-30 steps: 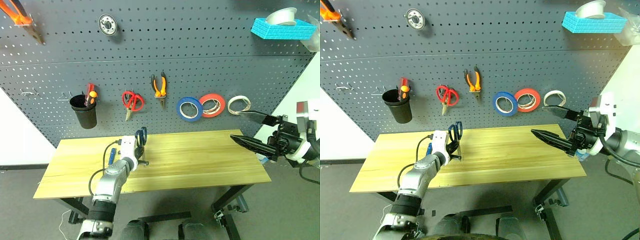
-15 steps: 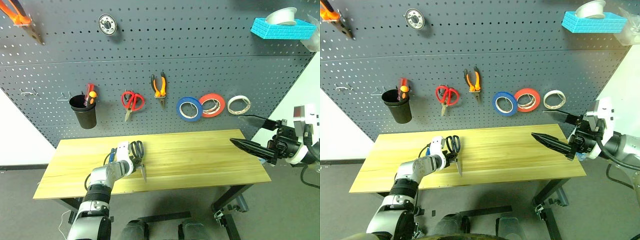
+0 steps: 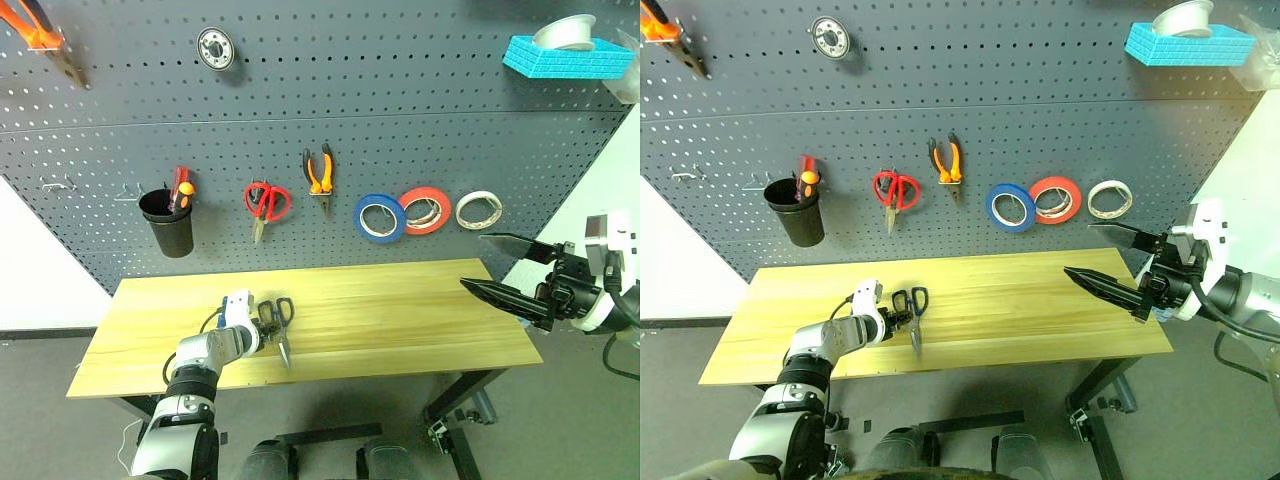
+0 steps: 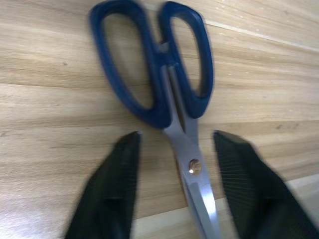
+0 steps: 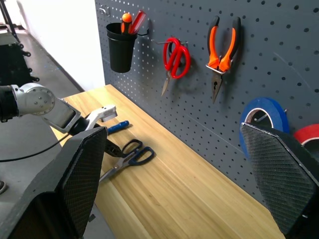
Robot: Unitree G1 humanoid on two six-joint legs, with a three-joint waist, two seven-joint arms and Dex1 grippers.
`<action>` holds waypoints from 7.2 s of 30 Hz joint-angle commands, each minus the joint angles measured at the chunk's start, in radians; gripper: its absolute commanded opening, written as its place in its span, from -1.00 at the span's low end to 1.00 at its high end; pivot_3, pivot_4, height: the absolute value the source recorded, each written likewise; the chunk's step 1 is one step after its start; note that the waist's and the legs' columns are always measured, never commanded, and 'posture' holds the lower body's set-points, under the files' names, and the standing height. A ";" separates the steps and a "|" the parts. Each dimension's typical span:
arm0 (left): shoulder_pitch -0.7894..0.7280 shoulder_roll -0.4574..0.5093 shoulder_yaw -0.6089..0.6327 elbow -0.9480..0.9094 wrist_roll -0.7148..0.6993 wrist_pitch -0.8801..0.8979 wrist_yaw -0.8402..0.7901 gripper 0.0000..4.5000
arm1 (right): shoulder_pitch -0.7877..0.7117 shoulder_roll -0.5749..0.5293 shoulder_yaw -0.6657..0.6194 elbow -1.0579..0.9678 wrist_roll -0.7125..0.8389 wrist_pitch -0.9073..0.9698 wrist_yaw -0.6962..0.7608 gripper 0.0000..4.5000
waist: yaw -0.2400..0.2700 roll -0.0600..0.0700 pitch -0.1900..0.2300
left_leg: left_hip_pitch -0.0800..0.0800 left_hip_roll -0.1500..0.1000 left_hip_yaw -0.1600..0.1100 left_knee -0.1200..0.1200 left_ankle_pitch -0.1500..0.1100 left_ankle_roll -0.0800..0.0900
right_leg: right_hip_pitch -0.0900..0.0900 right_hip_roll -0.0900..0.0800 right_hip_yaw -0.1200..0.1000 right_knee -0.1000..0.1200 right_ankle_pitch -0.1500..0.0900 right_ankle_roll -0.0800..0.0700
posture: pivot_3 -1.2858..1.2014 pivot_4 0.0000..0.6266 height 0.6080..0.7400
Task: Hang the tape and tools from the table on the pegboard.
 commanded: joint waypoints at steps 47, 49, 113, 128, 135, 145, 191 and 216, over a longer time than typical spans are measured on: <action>0.003 -0.283 -0.052 -0.149 0.217 0.082 0.547 0.43 | 0.067 0.020 -0.041 -0.077 0.000 -0.015 -0.030 1.00 | 0.000 -0.002 0.001 | -0.001 -0.001 0.000 0.000 -0.001 0.000 | 0.000 0.001 -0.001 -0.002 -0.001 0.002 | -0.12 -0.94 0.65; 0.000 -0.288 -0.059 -0.136 0.218 0.072 0.539 0.43 | 0.067 0.018 -0.043 -0.079 0.001 -0.012 -0.031 1.00 | 0.000 -0.002 0.001 | -0.001 -0.001 0.000 0.000 -0.001 0.000 | 0.000 0.001 -0.001 -0.002 -0.001 0.002 | -0.12 -0.93 0.65; 0.149 -0.146 -0.404 -0.331 0.480 -0.392 0.393 -0.69 | 0.069 0.026 -0.107 -0.082 0.085 0.004 -0.024 1.00 | -0.023 -0.002 0.001 | -0.007 -0.001 0.000 -0.001 -0.003 0.000 | -0.006 -0.001 0.000 -0.003 -0.002 0.003 | -0.13 -0.92 0.65; 0.220 -0.024 -0.521 -0.464 0.641 -0.739 0.398 -0.69 | 0.033 0.019 -0.145 -0.072 0.169 0.014 -0.036 1.00 | -0.023 -0.001 0.001 | -0.007 -0.001 0.000 -0.001 -0.003 0.000 | -0.006 -0.002 0.000 -0.003 -0.002 0.003 | -0.13 -0.93 0.65; 0.300 0.016 -0.475 -0.653 0.664 -0.858 0.415 -0.69 | 0.042 0.016 -0.141 -0.061 0.136 0.008 -0.029 1.00 | -0.024 0.000 0.001 | -0.007 -0.001 0.001 -0.002 -0.003 0.001 | -0.006 -0.002 0.001 -0.003 -0.002 0.002 | -0.12 -0.93 0.65; 0.377 0.032 -0.360 -0.779 0.641 -0.862 0.419 -0.69 | 0.034 0.019 -0.123 -0.043 0.099 -0.003 -0.016 1.00 | -0.021 0.001 0.000 | -0.006 -0.001 0.001 -0.001 -0.003 0.001 | -0.005 -0.001 0.001 -0.003 -0.002 0.003 | -0.11 -0.96 0.65; 0.213 -0.001 -0.233 -0.607 0.510 -0.773 0.320 -0.69 | 0.075 0.016 -0.129 -0.058 0.067 -0.007 -0.015 1.00 | -0.023 0.001 0.000 | -0.005 -0.001 0.002 0.002 -0.002 0.004 | -0.004 0.002 0.001 -0.001 -0.002 0.003 | -0.12 -0.99 0.65; 0.131 -0.005 -0.235 -0.474 0.497 -0.807 0.342 -0.69 | 0.082 0.013 -0.127 -0.068 0.075 0.002 -0.019 1.00 | -0.023 0.001 0.000 | -0.006 -0.001 0.002 0.004 -0.002 0.004 | -0.003 0.001 0.001 -0.001 -0.002 0.003 | -0.13 -0.95 0.65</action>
